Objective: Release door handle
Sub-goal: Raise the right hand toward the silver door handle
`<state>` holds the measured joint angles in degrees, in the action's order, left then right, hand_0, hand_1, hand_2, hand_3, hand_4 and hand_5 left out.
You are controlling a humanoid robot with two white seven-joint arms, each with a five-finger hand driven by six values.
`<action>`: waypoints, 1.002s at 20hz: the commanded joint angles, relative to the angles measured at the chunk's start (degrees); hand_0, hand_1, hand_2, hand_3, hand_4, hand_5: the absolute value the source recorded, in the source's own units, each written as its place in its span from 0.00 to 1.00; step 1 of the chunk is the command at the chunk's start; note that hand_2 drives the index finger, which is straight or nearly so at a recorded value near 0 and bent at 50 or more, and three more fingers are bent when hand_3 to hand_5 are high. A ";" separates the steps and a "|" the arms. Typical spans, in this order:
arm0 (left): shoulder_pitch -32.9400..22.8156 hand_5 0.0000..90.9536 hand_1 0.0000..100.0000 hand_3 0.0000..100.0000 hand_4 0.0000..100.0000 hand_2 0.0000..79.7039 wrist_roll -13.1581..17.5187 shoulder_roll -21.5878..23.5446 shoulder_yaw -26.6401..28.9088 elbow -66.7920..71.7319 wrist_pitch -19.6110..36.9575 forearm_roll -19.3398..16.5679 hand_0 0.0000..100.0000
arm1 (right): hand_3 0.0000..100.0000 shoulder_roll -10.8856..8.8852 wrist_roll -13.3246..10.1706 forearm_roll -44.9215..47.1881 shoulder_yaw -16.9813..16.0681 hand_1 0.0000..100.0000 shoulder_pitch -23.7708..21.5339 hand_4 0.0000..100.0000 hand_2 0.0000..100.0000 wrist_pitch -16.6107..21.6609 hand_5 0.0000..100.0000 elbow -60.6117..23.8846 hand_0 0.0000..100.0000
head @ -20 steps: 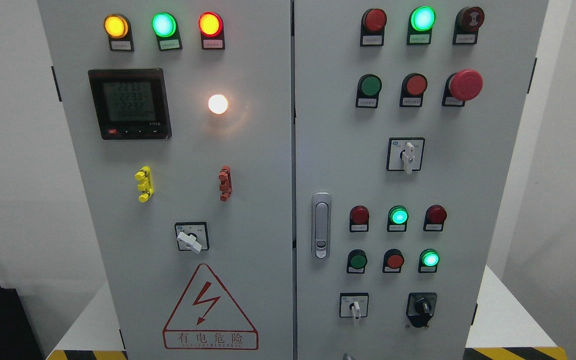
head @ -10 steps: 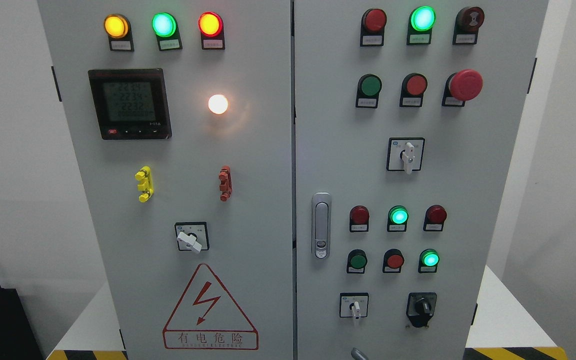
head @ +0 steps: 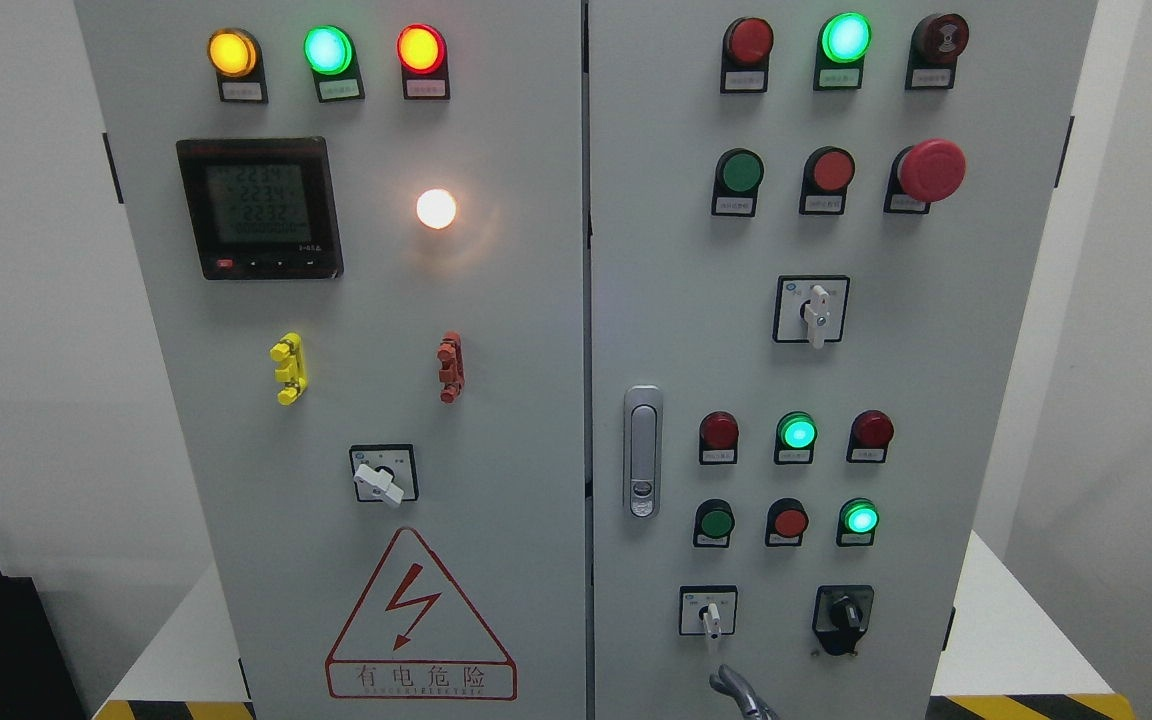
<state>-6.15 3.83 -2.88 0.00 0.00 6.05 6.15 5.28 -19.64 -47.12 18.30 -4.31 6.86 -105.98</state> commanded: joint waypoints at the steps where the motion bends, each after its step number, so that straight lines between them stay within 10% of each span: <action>1: 0.00 0.00 0.39 0.00 0.00 0.00 0.04 0.07 -0.79 1.15 0.02 0.00 0.12 | 0.87 1.84 -0.57 -16.67 -1.77 0.17 3.17 0.72 0.00 -0.35 0.61 1.30 0.42; 9: 0.00 0.00 0.39 0.00 0.00 0.00 0.04 -0.02 -0.79 1.15 0.02 0.00 0.12 | 1.00 1.75 -0.22 -23.80 -2.66 0.19 7.73 0.98 0.00 -3.15 0.95 3.23 0.37; 20: 0.00 0.00 0.39 0.00 0.00 0.00 0.04 -0.02 -0.79 1.15 0.02 0.00 0.12 | 1.00 1.58 -0.31 -30.58 -1.69 0.22 13.37 1.00 0.00 -6.86 0.98 7.80 0.29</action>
<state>-6.15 3.83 -2.88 0.00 0.00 6.05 6.15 6.81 -19.92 -75.03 16.53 7.14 0.44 -101.08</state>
